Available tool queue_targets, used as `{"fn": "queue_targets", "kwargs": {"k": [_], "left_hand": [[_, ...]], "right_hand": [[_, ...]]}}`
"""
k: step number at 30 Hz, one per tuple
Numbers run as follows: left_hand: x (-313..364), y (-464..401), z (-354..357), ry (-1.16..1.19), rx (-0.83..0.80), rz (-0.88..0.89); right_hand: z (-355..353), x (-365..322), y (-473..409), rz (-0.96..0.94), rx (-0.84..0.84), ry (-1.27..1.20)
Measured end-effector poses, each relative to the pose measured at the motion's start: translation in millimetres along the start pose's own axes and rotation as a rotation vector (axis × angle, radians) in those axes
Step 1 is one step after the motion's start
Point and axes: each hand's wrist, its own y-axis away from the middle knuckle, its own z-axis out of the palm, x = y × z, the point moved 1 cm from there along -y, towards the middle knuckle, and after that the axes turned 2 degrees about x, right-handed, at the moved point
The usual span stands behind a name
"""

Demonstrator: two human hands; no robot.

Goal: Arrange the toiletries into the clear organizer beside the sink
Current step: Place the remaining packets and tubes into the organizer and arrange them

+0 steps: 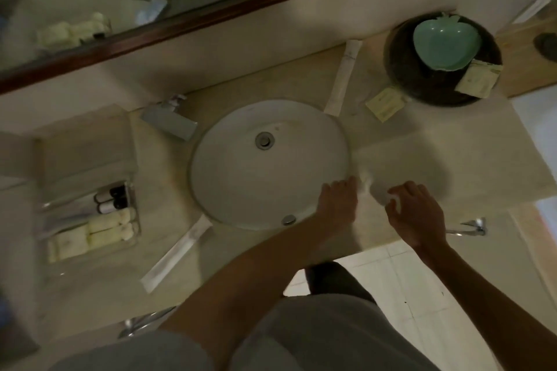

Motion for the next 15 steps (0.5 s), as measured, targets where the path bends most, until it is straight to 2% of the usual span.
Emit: {"fn": "queue_targets", "kwargs": {"k": [2,6,10,15], "left_hand": [[-66,39,-11,0.106,0.008,-0.026],[-223,148,-45,0.233,0.069,-0.199],[-360,251,-82,0.145,0.116,-0.489],[-479,307,-96,0.047,0.095,-0.614]], "right_hand": [[15,-40,-1,-0.104,-0.002,-0.025],[48,-155,-2,-0.318,-0.068,-0.049],[78,-261,6,-0.484,-0.120,-0.052],[99,-340,27,-0.576,-0.186,-0.019]]}}
